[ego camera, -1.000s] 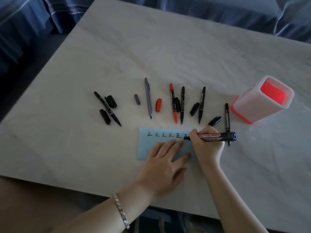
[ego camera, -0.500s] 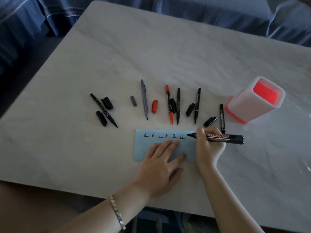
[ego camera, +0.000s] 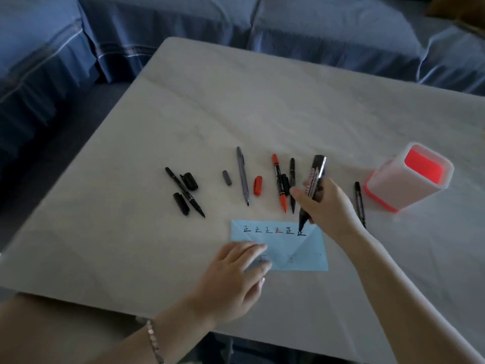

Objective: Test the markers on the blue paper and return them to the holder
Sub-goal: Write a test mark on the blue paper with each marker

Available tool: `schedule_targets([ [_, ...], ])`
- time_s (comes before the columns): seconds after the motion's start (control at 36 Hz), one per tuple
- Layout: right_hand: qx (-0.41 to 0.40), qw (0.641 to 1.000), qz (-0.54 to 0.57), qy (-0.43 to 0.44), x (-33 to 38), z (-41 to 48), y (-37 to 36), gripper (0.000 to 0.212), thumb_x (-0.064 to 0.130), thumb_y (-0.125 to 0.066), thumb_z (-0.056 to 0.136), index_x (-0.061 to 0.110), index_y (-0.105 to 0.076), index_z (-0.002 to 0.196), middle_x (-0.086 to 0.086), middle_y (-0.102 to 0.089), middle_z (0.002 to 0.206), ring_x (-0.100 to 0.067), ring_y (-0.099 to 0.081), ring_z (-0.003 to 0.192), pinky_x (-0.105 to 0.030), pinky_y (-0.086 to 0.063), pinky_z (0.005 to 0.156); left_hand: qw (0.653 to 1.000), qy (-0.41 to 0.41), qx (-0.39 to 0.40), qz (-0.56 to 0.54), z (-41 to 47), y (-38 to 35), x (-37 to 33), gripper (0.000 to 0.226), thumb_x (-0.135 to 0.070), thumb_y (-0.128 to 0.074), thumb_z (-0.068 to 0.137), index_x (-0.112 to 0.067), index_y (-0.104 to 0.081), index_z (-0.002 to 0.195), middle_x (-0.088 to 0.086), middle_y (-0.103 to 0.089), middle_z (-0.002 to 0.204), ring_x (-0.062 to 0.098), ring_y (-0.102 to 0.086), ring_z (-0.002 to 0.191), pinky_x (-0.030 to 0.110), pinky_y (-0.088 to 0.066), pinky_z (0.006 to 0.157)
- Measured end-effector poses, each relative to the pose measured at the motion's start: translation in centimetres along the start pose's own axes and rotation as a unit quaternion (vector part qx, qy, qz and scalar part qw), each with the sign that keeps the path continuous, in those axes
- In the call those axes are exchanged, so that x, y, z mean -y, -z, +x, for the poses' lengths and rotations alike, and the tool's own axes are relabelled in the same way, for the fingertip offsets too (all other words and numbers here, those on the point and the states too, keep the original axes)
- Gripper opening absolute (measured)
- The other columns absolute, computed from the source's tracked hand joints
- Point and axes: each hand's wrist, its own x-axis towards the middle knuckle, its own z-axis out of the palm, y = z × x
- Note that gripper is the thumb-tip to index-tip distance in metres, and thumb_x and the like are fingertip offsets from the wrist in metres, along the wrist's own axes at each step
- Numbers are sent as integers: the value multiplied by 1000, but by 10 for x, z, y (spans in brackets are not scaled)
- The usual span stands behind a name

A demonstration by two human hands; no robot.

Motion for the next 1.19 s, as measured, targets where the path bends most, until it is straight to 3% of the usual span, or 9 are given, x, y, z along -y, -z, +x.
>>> schedule_targets([
  [0.17, 88, 985, -75, 125, 65, 24, -37, 30, 41, -48, 91, 26, -43, 66, 6, -46, 52, -9, -42, 47, -21, -29, 43, 999, 8, -34, -34, -2, -5, 1, 28, -27, -51, 83, -22, -68, 104, -1, -66, 115, 16, -56, 110, 33, -46, 96],
  [0.33, 163, 971, -133, 113, 97, 45, -87, 36, 40, -45, 92, 7, -58, 85, -2, -50, 63, -22, -51, 59, -30, -39, 52, 997, 3, -60, -45, -3, -11, 3, 26, -27, -55, 80, -23, -67, 103, -1, -65, 115, 15, -54, 110, 30, -46, 94],
  [0.44, 144, 963, -201, 106, 100, 52, -109, 30, 35, -44, 93, 7, -54, 89, -7, -53, 76, -26, -51, 67, -26, -31, 45, 997, 3, -62, -38, -3, -12, 3, 25, -28, -55, 80, -25, -67, 101, -3, -65, 114, 13, -53, 110, 29, -45, 95],
  [0.64, 103, 936, -313, 125, 95, 54, -121, 33, 36, -46, 93, 6, -55, 101, -11, -61, 98, -30, -60, 86, -29, -36, 60, 997, 2, -72, -41, -3, -13, 3, 21, -31, -56, 81, -25, -68, 98, -4, -65, 112, 13, -53, 110, 29, -45, 94],
  [0.75, 78, 944, -284, 149, 101, 48, -118, 33, 34, -47, 93, 4, -57, 102, -11, -57, 102, -28, -57, 84, -28, -37, 61, 997, 0, -74, -38, -3, -14, 3, 23, -31, -53, 82, -25, -68, 100, -4, -64, 113, 13, -54, 110, 29, -45, 95],
  [0.89, 179, 951, -222, 123, 112, 32, -126, 36, 35, -60, 85, 0, -67, 91, -14, -68, 89, -29, -63, 85, -33, -51, 70, 997, 4, -73, -33, -3, -16, 3, 25, -30, -51, 84, -27, -67, 103, -6, -63, 111, 13, -51, 110, 28, -42, 95],
  [0.97, 195, 946, -240, 93, 110, 31, -133, 28, 29, -61, 83, 4, -68, 93, -10, -65, 85, -27, -63, 88, -27, -43, 63, 997, 3, -69, -34, -4, -17, 3, 25, -30, -51, 84, -25, -67, 104, -5, -63, 112, 14, -51, 111, 30, -42, 96],
  [1.06, 171, 955, -228, 77, 105, 32, -138, 20, 22, -61, 79, 7, -69, 91, -11, -65, 86, -27, -63, 84, -26, -40, 61, 995, -2, -88, -36, -5, -17, 3, 22, -27, -54, 82, -23, -67, 99, -3, -63, 107, 17, -52, 107, 30, -43, 95],
  [1.19, 162, 973, -148, 72, 98, 28, -133, 21, 15, -60, 75, -4, -67, 77, -11, -55, 63, -25, -56, 64, -33, -44, 56, 994, -4, -101, -36, -4, -17, 3, 20, -25, -55, 82, -21, -65, 98, -1, -61, 105, 17, -49, 105, 30, -44, 93],
])
